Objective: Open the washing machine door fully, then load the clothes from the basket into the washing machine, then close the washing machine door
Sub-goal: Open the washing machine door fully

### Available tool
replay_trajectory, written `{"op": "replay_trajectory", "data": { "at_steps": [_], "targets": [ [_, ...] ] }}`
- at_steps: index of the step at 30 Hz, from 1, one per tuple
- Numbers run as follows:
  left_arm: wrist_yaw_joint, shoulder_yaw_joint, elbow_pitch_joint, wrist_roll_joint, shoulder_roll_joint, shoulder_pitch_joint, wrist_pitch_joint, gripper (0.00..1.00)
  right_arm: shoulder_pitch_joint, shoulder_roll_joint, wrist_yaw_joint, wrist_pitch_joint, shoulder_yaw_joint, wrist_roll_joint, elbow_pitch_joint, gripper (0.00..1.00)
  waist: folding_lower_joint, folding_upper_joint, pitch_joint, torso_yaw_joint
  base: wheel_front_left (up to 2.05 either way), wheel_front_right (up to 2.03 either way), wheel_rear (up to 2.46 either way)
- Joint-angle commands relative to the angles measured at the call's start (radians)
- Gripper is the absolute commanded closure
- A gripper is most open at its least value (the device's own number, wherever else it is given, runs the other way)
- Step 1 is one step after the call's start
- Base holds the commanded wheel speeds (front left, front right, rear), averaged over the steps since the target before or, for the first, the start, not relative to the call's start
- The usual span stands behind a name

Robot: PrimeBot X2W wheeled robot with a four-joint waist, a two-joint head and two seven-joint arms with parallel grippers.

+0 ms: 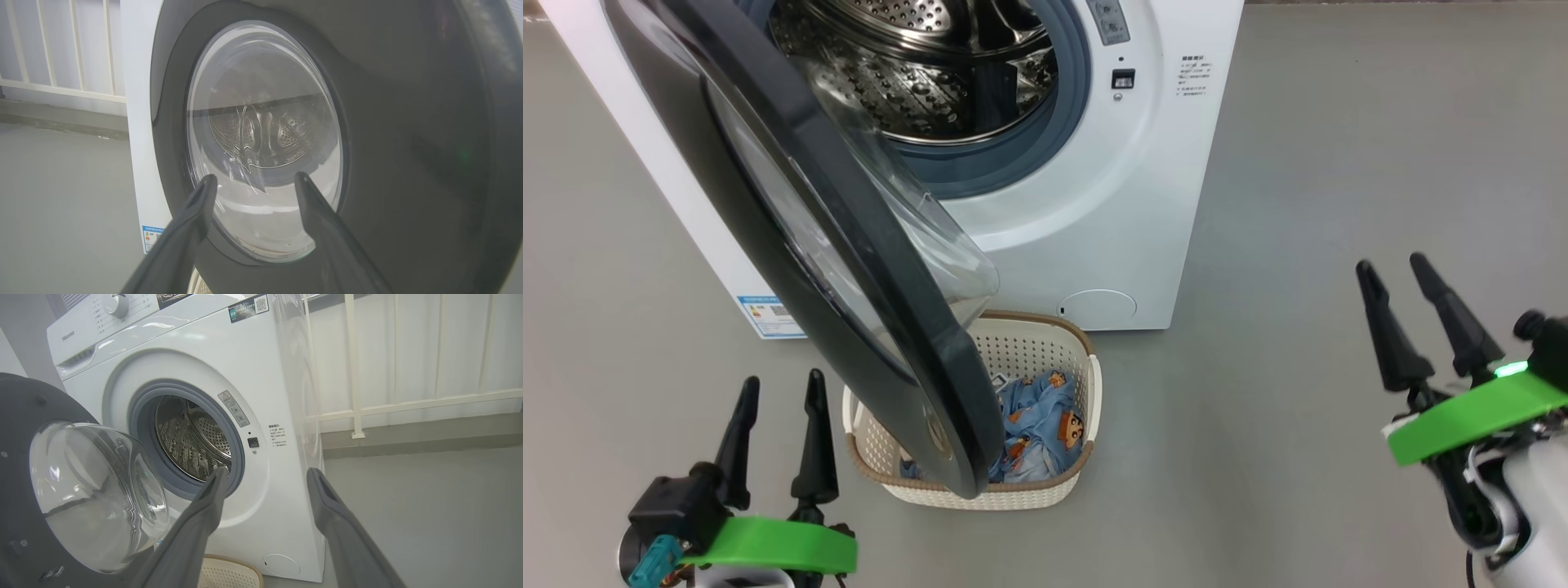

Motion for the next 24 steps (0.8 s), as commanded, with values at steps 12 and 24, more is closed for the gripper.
{"op": "replay_trajectory", "data": {
  "at_steps": [12,24],
  "targets": [
    [0.011,0.019,-0.031,0.01,0.02,-0.023,-0.006,0.0,0.059,0.04,0.005,-0.012,-0.035,-0.12,0.008,0.0,0.0,0.0,0.009,0.009,0.0,0.0,0.0],
    [0.011,0.022,-0.039,0.013,0.019,-0.025,-0.006,0.0,0.057,0.046,0.005,-0.012,-0.04,-0.125,0.016,0.0,0.0,0.0,0.016,0.014,0.0,0.0,0.0]
  ]
}}
